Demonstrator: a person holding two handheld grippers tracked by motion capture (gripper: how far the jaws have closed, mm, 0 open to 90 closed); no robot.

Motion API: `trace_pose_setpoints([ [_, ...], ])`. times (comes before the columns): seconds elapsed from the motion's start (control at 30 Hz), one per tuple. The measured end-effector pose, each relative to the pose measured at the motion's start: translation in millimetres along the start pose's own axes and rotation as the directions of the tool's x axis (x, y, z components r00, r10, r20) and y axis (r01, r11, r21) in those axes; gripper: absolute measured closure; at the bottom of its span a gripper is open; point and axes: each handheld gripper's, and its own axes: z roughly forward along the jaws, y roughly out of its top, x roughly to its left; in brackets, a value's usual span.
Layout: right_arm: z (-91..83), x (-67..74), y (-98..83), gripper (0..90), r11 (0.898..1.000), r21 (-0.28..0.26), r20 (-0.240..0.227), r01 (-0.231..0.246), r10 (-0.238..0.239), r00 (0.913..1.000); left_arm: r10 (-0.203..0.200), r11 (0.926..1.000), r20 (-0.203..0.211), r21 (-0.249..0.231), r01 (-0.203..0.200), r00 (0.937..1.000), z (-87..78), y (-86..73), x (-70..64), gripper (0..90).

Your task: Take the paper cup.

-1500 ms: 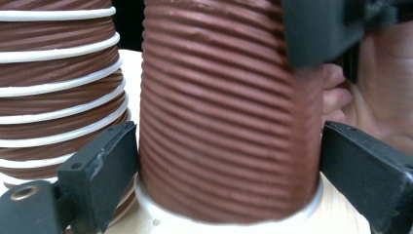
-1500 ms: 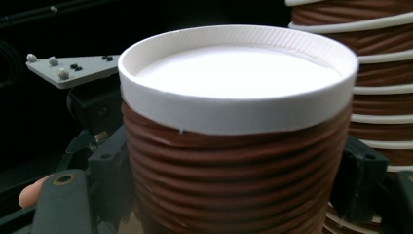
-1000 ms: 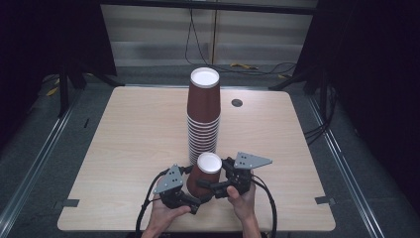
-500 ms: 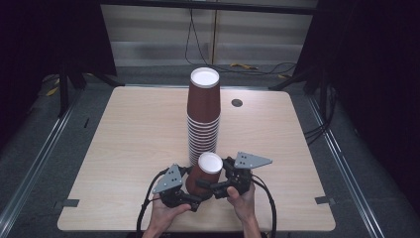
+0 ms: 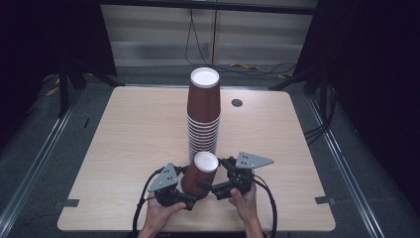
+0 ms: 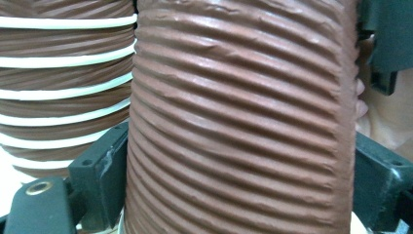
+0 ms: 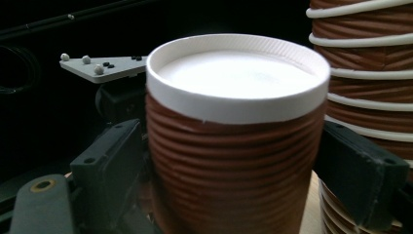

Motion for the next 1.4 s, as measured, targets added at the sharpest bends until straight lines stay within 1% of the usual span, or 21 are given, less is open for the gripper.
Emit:
trace_pose_setpoints([
  [0.27, -8.1, -0.1, 0.1, 13.0, 1.0, 0.001, 0.011, 0.004, -0.004, 0.9999, -0.005, 1.0, -0.028, 0.005, 0.005, 0.9996, -11.2, -0.7, 6.5, 12.1],
  [0.47, -13.9, -0.2, -1.8, 13.0, 1.0, 0.005, 0.028, 0.007, -0.007, 0.9996, 0.001, 0.9992, -0.018, 0.039, -0.001, 0.9998, -19.0, -0.7, 9.9, 12.0],
  [0.57, -16.2, -1.3, -3.3, 13.0, 1.0, 0.013, 0.044, 0.003, -0.003, 0.999, -0.002, 0.9994, -0.02, 0.036, 0.003, 0.9998, -21.9, -0.9, 10.4, 12.0],
  [0.6, -19.0, -2.5, -4.7, 13.2, 1.0, 0.016, 0.063, -0.001, 0.0, 0.998, 0.006, 0.9988, -0.024, 0.048, -0.005, 0.9997, -25.3, 0.3, 10.5, 12.0],
  [0.67, -20.6, -3.4, -5.7, 13.2, 1.0, 0.015, 0.069, -0.006, 0.005, 0.9976, 0.006, 0.9995, -0.051, 0.031, -0.005, 0.9987, -27.8, 0.8, 10.5, 12.1],
  [0.7, -21.5, -3.3, -6.1, 13.1, 1.0, 0.02, 0.072, -0.007, 0.006, 0.9974, 0.002, 0.9994, -0.057, 0.035, 0.0, 0.9983, -29.2, 1.4, 11.0, 12.1],
  [0.73, -21.5, -3.3, -6.1, 13.1, 1.0, 0.02, 0.072, -0.007, 0.006, 0.9974, 0.002, 0.9994, -0.057, 0.035, 0.0, 0.9983, -29.2, 1.4, 11.0, 12.1],
  [0.77, -22.2, -3.2, -6.5, 13.2, 1.0, 0.024, 0.075, -0.004, 0.002, 0.9972, 0.003, 0.9986, -0.041, 0.053, -0.001, 0.9991, -31.5, 2.5, 12.7, 12.1],
  [0.8, -23.6, -2.9, -6.8, 13.2, 0.999, 0.038, 0.081, -0.003, 0.0, 0.9967, 0.005, 0.9982, -0.039, 0.06, -0.003, 0.9992, -33.3, 3.4, 13.5, 12.1],
  [0.9, -25.6, -2.8, -6.7, 13.2, 0.999, 0.05, 0.086, 0.002, -0.007, 0.9962, 0.017, 0.9984, -0.052, 0.055, -0.014, 0.9985, -35.0, 4.3, 13.8, 12.2],
  [0.93, -28.1, -3.0, -6.7, 13.1, 0.998, 0.056, 0.089, 0.007, -0.012, 0.9959, 0.025, 0.9971, -0.041, 0.074, -0.022, 0.9989, -37.0, 5.3, 14.5, 12.2],
  [0.97, -28.1, -3.0, -6.7, 13.1, 0.998, 0.056, 0.089, 0.007, -0.012, 0.9959, 0.025, 0.9971, -0.041, 0.074, -0.022, 0.9989, -37.0, 5.3, 14.5, 12.2],
  [1.03, -30.0, -3.3, -7.1, 13.1, 0.998, 0.068, 0.095, 0.011, -0.017, 0.9953, 0.038, 0.9942, -0.037, 0.102, -0.034, 0.9986, -38.0, 6.0, 14.8, 12.2],
  [1.07, -31.8, -4.1, -8.2, 13.1, 0.997, 0.081, 0.102, 0.014, -0.022, 0.9945, 0.044, 0.9914, -0.02, 0.124, -0.041, 0.9988, -38.1, 6.5, 15.3, 12.2],
  [1.1, -32.4, -4.3, -8.7, 13.1, 0.996, 0.086, 0.104, 0.012, -0.021, 0.9944, 0.047, 0.9901, -0.026, 0.134, -0.043, 0.9985, -38.2, 6.7, 14.9, 12.2],
  [1.2, -33.3, -5.3, -10.7, 13.1, 0.995, 0.1, 0.107, 0.014, -0.025, 0.994, 0.045, 0.9886, -0.003, 0.144, -0.044, 0.999, -37.2, 7.6, 15.2, 12.2],
  [1.23, -33.3, -5.3, -10.7, 13.1, 0.995, 0.1, 0.107, 0.014, -0.025, 0.994, 0.045, 0.9886, -0.003, 0.144, -0.044, 0.999, -37.2, 7.6, 15.2, 12.2],
  [1.27, -33.5, -5.0, -11.4, 13.0, 0.993, 0.12, 0.112, 0.018, -0.031, 0.9932, 0.055, 0.9849, 0.007, 0.164, -0.055, 0.9985, -36.5, 8.8, 15.5, 12.3],
  [1.3, -33.4, -5.0, -11.5, 13.0, 0.992, 0.124, 0.108, 0.023, -0.037, 0.9935, 0.055, 0.9849, 0.007, 0.164, -0.055, 0.9985, -36.5, 8.8, 15.5, 12.2],
  [1.33, -33.5, -4.5, -11.4, 13.0, 0.991, 0.133, 0.108, 0.031, -0.046, 0.9931, 0.06, 0.9821, 0.009, 0.178, -0.061, 0.9981, -34.7, 9.2, 15.6, 12.2],
  [1.4, -33.6, -3.7, -10.7, 13.0, 0.988, 0.148, 0.115, 0.039, -0.057, 0.9918, 0.056, 0.9769, 0.008, 0.206, -0.056, 0.9984, -33.2, 8.3, 17.0, 12.2],
])
